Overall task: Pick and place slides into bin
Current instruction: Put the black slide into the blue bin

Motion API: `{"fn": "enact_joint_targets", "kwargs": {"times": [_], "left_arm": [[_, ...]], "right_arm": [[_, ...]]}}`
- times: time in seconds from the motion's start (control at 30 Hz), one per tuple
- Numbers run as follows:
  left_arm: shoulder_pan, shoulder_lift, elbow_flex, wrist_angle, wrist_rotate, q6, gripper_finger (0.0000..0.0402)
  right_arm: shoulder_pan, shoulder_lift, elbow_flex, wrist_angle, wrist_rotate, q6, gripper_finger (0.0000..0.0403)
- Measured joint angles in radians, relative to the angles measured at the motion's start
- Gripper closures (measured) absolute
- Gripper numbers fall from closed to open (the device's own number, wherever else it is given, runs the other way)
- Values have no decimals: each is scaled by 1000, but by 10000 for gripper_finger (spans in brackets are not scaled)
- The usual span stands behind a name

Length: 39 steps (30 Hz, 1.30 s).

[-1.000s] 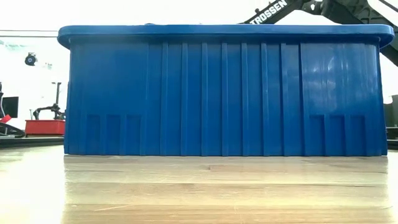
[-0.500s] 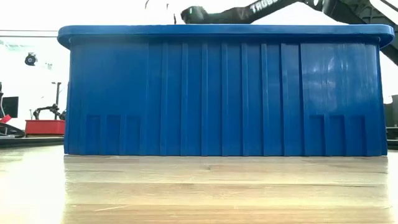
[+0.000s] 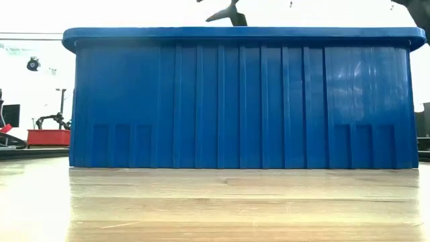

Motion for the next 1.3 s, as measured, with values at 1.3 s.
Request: {"fn": "enact_joint_targets", "kwargs": {"times": [1.3], "left_arm": [[0, -63, 0, -2, 1, 1, 393]], "right_arm": [[1117, -235, -573, -407, 68, 1876, 188]]}}
